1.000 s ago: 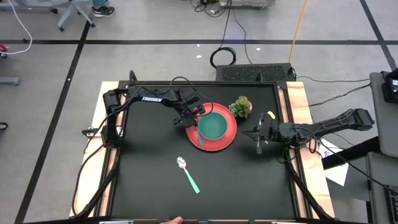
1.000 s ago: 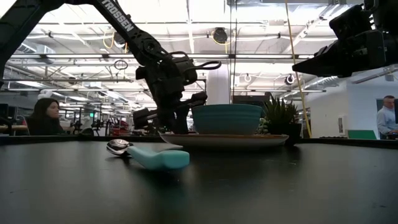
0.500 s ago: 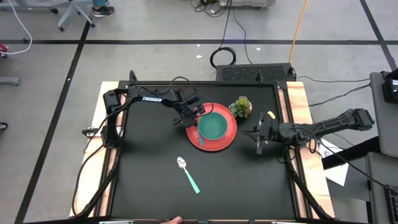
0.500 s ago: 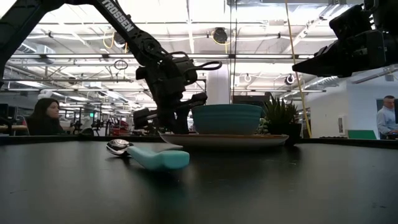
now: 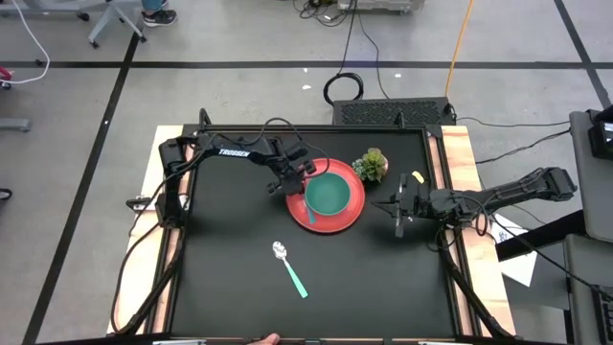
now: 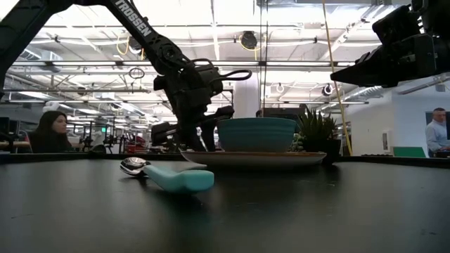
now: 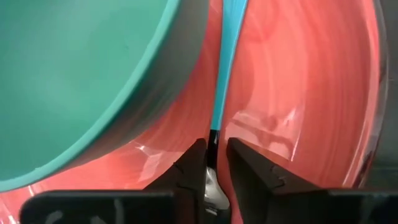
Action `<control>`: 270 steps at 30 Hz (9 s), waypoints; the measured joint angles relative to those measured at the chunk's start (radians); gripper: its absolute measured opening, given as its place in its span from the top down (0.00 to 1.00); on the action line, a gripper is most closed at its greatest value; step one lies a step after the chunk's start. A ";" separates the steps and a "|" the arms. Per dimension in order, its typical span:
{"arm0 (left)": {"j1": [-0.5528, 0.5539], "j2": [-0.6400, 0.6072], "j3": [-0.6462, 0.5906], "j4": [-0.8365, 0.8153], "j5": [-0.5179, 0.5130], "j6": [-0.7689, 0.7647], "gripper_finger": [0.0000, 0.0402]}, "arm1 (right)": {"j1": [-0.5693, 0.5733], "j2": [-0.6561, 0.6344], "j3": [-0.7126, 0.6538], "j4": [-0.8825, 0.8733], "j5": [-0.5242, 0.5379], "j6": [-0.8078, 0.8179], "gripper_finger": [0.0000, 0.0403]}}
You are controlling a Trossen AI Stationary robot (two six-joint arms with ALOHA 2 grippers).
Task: Set table place
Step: Put the blue fork on the right side of the green bowl, then put the blue spoon into the green bowl
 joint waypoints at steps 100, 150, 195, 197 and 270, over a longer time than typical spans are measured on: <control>-0.057 -0.400 0.001 -0.232 0.320 -0.801 0.80 | 0.000 0.006 0.000 0.008 0.000 0.011 1.00; -0.145 -1.074 -0.870 0.894 0.024 -1.459 0.80 | 0.000 0.008 0.000 0.031 -0.001 0.026 1.00; -0.146 -1.100 -1.117 1.053 -0.041 -1.388 0.80 | 0.035 0.157 0.006 0.245 -0.192 0.126 1.00; -0.146 -1.100 -1.117 1.052 -0.041 -1.388 0.80 | 0.050 0.205 0.036 0.272 -0.191 0.112 0.98; -0.146 -1.099 -1.117 0.996 -0.040 -1.360 0.80 | 0.055 1.274 1.208 -0.428 -0.554 -0.289 0.68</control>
